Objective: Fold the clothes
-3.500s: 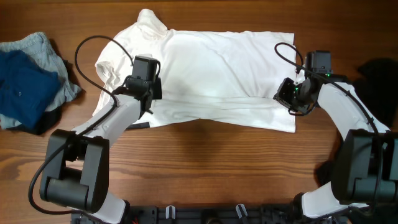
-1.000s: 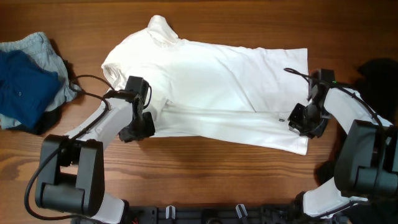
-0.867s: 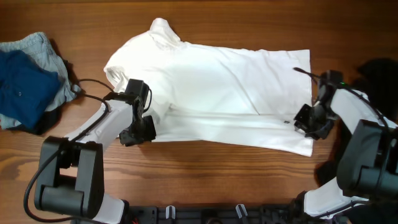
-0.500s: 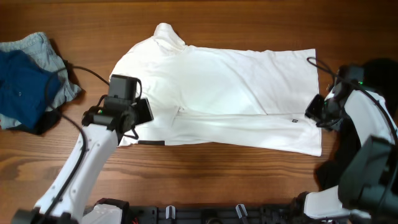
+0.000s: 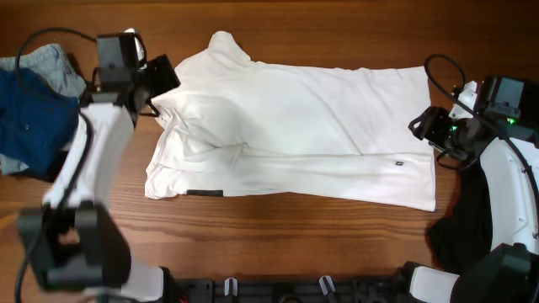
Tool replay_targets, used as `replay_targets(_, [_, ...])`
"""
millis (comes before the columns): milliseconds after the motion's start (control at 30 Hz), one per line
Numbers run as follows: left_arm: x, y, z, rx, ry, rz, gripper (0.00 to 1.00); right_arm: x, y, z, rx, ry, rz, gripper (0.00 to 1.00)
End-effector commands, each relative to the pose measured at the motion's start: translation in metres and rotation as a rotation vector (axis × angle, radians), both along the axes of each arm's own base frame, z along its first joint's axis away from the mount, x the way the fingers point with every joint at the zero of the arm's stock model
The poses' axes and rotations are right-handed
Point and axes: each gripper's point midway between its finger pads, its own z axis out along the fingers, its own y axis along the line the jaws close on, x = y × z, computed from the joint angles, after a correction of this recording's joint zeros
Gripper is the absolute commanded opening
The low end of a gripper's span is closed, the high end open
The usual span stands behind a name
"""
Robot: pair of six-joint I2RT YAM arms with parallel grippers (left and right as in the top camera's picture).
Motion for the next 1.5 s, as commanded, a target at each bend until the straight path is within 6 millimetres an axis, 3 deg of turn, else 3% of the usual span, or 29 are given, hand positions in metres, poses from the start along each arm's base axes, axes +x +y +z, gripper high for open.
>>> replay_targets(0, [0.032,0.022,-0.040,-0.066,0.066,-0.006,0.77,0.003,0.005,0.009,0.011,-0.028,0.030,0.59])
replay_targets(100, [0.032,0.027,-0.076,-0.096,0.136,0.001,0.77,0.002,0.005,0.009,0.011,-0.027,0.030,0.59])
replay_targets(200, [0.039,0.026,-0.095,-0.107,0.144,-0.005,0.78,0.002,0.005,0.009,0.012,-0.027,0.029,0.59])
replay_targets(333, [0.069,0.004,-0.085,-0.211,0.001,-0.097,0.79,0.002,0.005,0.008,0.010,-0.025,0.033,0.59])
replay_targets(467, [0.090,-0.002,-0.083,-0.227,-0.079,-0.106,0.77,0.002,0.004,0.008,0.004,-0.024,0.030,0.59])
replay_targets(767, [0.131,-0.034,-0.119,-0.236,-0.032,-0.171,0.77,-0.001,0.005,0.007,0.008,-0.010,0.030,0.60])
replay_targets(900, [0.126,-0.044,-0.143,-0.240,0.026,-0.181,0.74,-0.001,0.004,0.007,0.008,-0.012,0.030,0.60])
replay_targets(933, [0.124,-0.047,-0.146,-0.239,0.042,-0.182,0.70,0.000,0.004,0.007,0.007,-0.013,0.029,0.60])
replay_targets(967, [0.120,-0.048,-0.150,-0.229,0.062,-0.180,0.56,0.000,0.004,0.007,0.004,-0.015,0.028,0.60])
replay_targets(1033, [0.115,-0.051,-0.154,-0.217,0.087,-0.196,0.15,0.002,0.003,0.008,0.001,-0.024,0.028,0.59])
replay_targets(1067, [0.113,-0.052,-0.155,-0.218,0.097,-0.196,0.04,0.003,0.003,0.008,0.000,-0.029,0.025,0.59])
replay_targets(1167, [0.106,-0.052,-0.160,-0.223,0.131,-0.192,0.04,0.007,0.001,0.009,-0.003,-0.043,0.022,0.60])
replay_targets(1300, [0.106,-0.052,-0.145,-0.228,0.117,-0.194,0.04,0.009,-0.001,0.001,-0.006,-0.021,0.019,0.60])
replay_targets(1400, [0.110,-0.053,-0.112,-0.244,0.061,-0.211,0.04,0.012,-0.004,-0.014,-0.009,0.015,0.014,0.61])
replay_targets(1433, [0.108,-0.053,-0.090,-0.250,0.045,-0.201,0.04,0.017,-0.006,-0.021,-0.008,0.028,0.019,0.62])
replay_targets(1467, [0.107,-0.053,-0.081,-0.256,0.043,-0.193,0.04,0.024,-0.009,-0.024,-0.012,0.032,0.034,0.63])
